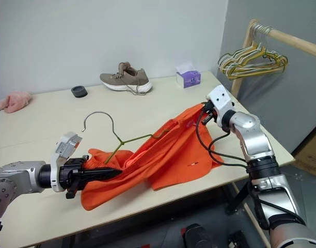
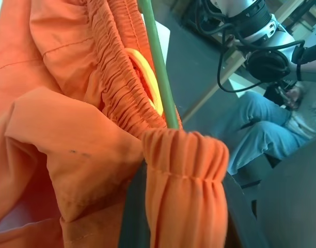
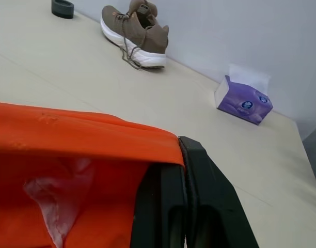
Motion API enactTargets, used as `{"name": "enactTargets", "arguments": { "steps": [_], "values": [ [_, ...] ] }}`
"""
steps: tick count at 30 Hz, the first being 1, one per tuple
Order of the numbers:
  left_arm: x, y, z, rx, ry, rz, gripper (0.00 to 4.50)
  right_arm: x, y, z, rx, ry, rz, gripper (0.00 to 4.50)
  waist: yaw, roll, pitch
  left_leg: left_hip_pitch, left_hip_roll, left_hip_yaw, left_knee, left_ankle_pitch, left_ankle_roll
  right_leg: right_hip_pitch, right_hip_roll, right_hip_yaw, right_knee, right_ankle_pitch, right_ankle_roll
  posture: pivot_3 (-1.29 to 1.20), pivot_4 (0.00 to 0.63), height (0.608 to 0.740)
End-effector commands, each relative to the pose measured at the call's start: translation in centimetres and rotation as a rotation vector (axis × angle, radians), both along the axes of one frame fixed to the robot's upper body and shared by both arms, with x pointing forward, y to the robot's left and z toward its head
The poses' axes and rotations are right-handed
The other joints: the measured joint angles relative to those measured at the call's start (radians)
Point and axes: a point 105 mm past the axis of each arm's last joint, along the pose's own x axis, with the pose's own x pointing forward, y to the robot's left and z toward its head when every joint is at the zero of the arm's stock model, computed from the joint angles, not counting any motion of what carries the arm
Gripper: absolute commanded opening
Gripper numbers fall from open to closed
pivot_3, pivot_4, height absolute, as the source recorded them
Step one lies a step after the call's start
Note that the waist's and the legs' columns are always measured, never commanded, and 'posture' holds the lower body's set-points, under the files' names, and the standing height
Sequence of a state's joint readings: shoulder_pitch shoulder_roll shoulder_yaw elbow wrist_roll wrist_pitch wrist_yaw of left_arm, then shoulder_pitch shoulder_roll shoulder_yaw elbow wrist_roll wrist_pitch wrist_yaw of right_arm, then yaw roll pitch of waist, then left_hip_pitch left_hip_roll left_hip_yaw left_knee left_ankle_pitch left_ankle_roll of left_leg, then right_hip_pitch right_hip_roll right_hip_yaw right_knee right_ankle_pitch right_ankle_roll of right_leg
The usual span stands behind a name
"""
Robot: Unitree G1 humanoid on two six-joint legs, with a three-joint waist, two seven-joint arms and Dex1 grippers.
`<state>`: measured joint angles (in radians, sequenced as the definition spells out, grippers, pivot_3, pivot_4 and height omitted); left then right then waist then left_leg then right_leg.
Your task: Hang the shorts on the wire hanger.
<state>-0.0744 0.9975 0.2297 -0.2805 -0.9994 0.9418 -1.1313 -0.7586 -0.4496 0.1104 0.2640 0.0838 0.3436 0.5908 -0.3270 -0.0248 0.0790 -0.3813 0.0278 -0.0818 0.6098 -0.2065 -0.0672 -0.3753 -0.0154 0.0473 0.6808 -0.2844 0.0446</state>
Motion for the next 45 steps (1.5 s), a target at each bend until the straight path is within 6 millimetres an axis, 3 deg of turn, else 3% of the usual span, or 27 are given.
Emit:
{"name": "enactTargets", "arguments": {
  "steps": [1,7,11,14,19,24,30,32,38,45],
  "values": [
    [0.3,-0.2,-0.2,0.002,-0.007,0.001,0.02,-1.3,-0.7,2.0,-0.016,-0.029,0.031,0.0,0.002,0.0,0.0,-0.001,0.0,0.0,0.0,0.0,0.0,-0.001,0.0,0.0,0.0,0.0,0.0,-0.27,0.0,0.74],
    [0.3,-1.7,0.3,-0.025,-0.045,-0.055,0.02,-4.0,2.9,-0.6,-0.096,0.064,0.205,0.0,0.001,0.0,0.0,0.0,0.0,0.0,-0.001,0.0,0.0,-0.001,0.0,0.0,0.0,0.0,0.0,-0.26,0.0,0.74],
    [0.2,-2.1,0.3,-0.024,-0.043,-0.088,0.02,-4.9,3.6,-1.0,-0.135,0.078,0.246,0.0,0.0,0.0,0.0,0.0,0.0,0.0,0.0,0.0,0.0,-0.001,0.0,0.0,0.0,0.0,0.0,-0.27,0.0,0.74],
    [0.2,-2.2,0.2,-0.02,-0.04,-0.095,0.02,-4.9,3.3,-1.2,-0.17,0.085,0.227,0.63,-0.001,0.0,0.0,0.0,0.0,0.0,0.0,0.0,0.0,-0.001,0.0,0.0,0.0,0.0,0.0,-0.27,0.0,0.74],
    [0.3,-2.1,0.2,-0.017,-0.041,-0.099,0.02,-5.9,1.2,-1.6,-0.306,0.116,0.269,2.26,0.002,0.0,0.0,-0.001,0.0,0.0,-0.001,0.0,0.0,-0.002,0.0,0.0,0.0,0.0,0.0,-0.27,0.0,0.74],
    [0.2,-2.0,0.2,-0.013,-0.044,-0.113,0.02,-8.4,-1.2,-2.1,-0.517,0.162,0.377,3.95,0.005,0.0,0.0,-0.001,0.0,0.001,-0.001,0.0,0.0,-0.002,0.0,0.0,-0.001,-0.001,-0.001,-0.28,0.0,0.74],
    [0.0,-2.1,0.3,-0.008,-0.048,-0.142,0.02,-9.2,1.0,0.3,-0.51,0.042,0.475,3.98,-0.03,0.0,0.0,0.001,0.0,0.001,-0.001,0.0,0.0,-0.001,0.0,-0.001,0.0,-0.001,-0.001,-0.28,0.0,0.74],
    [-0.1,-2.2,0.3,-0.001,-0.051,-0.162,0.02,-9.1,2.8,0.8,-0.583,-0.027,0.534,3.98,-0.038,0.0,0.0,0.001,0.0,0.001,0.0,0.0,0.0,0.0,0.0,0.0,0.0,-0.001,-0.001,-0.29,0.0,0.74],
    [0.0,-2.3,0.4,0.008,-0.062,-0.184,0.02,-8.6,5.6,-0.4,-0.757,-0.052,0.671,3.98,-0.052,-0.001,-0.001,0.001,0.0,0.0,0.0,0.0,0.0,0.0,0.0,-0.001,0.0,-0.001,0.0,-0.29,0.0,0.74],
    [0.1,-2.3,0.6,0.018,-0.071,-0.192,0.02,-9.4,5.9,-2.1,-0.839,0.048,0.827,3.98,-0.04,0.0,-0.001,-0.001,0.0,0.0,-0.001,0.0,0.0,-0.001,-0.001,-0.001,-0.001,-0.002,0.001,-0.28,0.0,0.74]
  ]
}}
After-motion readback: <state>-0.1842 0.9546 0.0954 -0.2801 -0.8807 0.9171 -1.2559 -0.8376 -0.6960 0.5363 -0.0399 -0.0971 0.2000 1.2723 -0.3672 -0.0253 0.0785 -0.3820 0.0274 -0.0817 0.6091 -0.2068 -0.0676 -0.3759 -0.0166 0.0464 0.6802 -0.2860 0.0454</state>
